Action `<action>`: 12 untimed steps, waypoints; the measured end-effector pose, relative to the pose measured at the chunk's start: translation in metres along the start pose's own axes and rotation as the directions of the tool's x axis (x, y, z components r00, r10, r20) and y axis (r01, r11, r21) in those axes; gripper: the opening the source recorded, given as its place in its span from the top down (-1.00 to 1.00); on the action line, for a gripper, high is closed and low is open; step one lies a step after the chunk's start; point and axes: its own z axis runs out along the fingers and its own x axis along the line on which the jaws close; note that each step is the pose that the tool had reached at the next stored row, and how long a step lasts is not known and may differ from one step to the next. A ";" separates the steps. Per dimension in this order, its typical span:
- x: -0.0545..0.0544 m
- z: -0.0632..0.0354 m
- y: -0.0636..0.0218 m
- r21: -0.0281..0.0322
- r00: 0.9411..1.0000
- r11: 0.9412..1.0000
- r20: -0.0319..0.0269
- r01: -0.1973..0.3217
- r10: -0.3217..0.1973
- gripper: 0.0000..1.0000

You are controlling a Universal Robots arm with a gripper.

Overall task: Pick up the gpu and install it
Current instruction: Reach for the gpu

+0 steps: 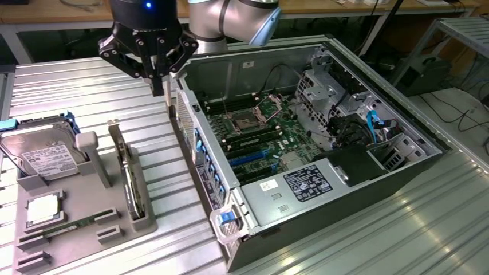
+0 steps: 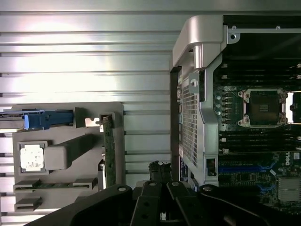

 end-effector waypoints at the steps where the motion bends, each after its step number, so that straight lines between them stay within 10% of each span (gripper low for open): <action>1: 0.001 0.0000 0.0000 0.000 1.000 1.000 0.000 0.000 0.000 0.79; 12: 0.017 -0.0004 -0.0003 0.000 1.000 1.000 0.000 0.000 0.000 0.79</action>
